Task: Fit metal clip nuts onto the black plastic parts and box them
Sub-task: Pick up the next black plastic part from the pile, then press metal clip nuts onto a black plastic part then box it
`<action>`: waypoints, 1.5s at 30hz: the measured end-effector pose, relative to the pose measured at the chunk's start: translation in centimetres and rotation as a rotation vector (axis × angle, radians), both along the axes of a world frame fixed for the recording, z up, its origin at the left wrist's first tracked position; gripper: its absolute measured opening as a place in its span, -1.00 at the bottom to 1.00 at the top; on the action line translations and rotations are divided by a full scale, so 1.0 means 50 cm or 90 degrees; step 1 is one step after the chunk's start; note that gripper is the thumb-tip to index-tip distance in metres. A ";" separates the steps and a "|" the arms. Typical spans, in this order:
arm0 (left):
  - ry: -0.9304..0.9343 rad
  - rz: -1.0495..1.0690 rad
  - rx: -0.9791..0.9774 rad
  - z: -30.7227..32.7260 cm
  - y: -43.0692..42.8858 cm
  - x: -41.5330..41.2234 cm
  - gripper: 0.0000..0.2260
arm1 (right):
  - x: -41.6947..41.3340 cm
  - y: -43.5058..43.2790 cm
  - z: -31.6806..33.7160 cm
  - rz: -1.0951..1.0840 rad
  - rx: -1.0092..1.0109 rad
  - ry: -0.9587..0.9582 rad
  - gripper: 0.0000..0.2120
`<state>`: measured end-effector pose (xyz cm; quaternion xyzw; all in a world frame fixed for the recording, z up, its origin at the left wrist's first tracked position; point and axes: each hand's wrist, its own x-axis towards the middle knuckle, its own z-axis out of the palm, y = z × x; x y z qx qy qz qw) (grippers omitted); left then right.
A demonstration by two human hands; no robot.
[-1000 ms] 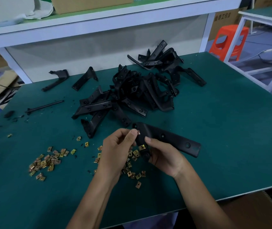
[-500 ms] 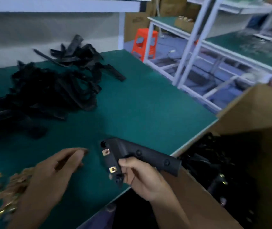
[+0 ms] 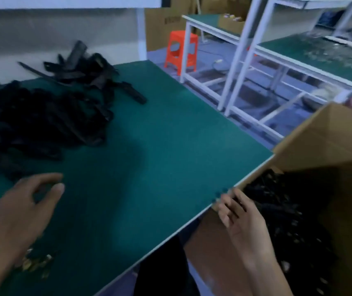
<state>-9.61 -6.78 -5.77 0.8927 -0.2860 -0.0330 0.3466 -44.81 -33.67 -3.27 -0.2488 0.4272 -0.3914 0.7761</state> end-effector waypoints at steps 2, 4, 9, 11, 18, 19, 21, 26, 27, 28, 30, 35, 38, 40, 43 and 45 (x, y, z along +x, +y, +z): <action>-0.169 0.048 0.134 0.043 -0.019 0.024 -0.56 | 0.072 0.038 0.018 0.121 -0.097 0.015 -0.64; -0.127 0.056 0.270 0.082 -0.048 0.036 -0.41 | 0.144 0.081 0.033 0.226 -0.170 0.010 -0.64; -0.047 0.084 0.398 0.073 -0.063 0.077 -0.42 | 0.263 0.170 0.030 0.449 -0.284 0.038 -0.74; -0.096 0.093 0.368 0.072 -0.059 0.091 -0.57 | 0.283 0.196 0.020 0.503 -0.322 0.059 -0.76; -0.345 0.079 0.428 0.082 -0.087 0.133 -0.48 | 0.291 0.227 0.003 0.521 -0.515 0.209 -0.61; -0.324 0.041 0.454 0.089 -0.093 0.139 -0.51 | 0.291 0.231 0.001 0.525 -0.540 0.224 -0.60; -0.247 -0.020 0.453 0.109 -0.100 0.146 -0.67 | 0.291 0.237 0.000 0.522 -0.571 0.253 -0.62; -0.265 -0.066 0.193 0.169 -0.073 0.073 -0.86 | 0.291 0.237 -0.001 0.491 -0.613 0.256 -0.66; -0.257 -0.061 0.095 0.182 -0.065 0.038 -0.83 | 0.296 0.238 -0.002 0.495 -0.612 0.244 -0.66; -0.248 -0.059 0.002 0.196 -0.058 -0.004 -0.79 | 0.301 0.239 0.003 0.498 -0.623 0.238 -0.64; -0.240 -0.081 -0.128 0.211 -0.047 -0.111 -0.75 | 0.319 0.247 0.017 0.479 -0.638 0.196 -0.54; -0.195 -0.142 -0.229 0.156 -0.042 -0.326 -0.73 | 0.354 0.284 0.035 0.491 -0.373 -0.096 -0.43; -0.266 -0.186 -0.163 0.125 -0.019 -0.356 -0.72 | 0.343 0.298 0.016 0.502 -0.250 -0.153 -0.55; -0.308 -0.166 -0.139 0.110 0.011 -0.335 -0.70 | 0.346 0.300 0.011 0.424 -0.283 -0.078 -0.77; -0.326 -0.050 -0.074 0.098 0.063 -0.269 -0.82 | 0.357 0.294 -0.004 0.337 -0.272 -0.061 -0.67; -0.292 0.040 -0.013 0.096 0.088 -0.220 -0.82 | 0.361 0.289 -0.006 0.354 -0.226 -0.104 -0.69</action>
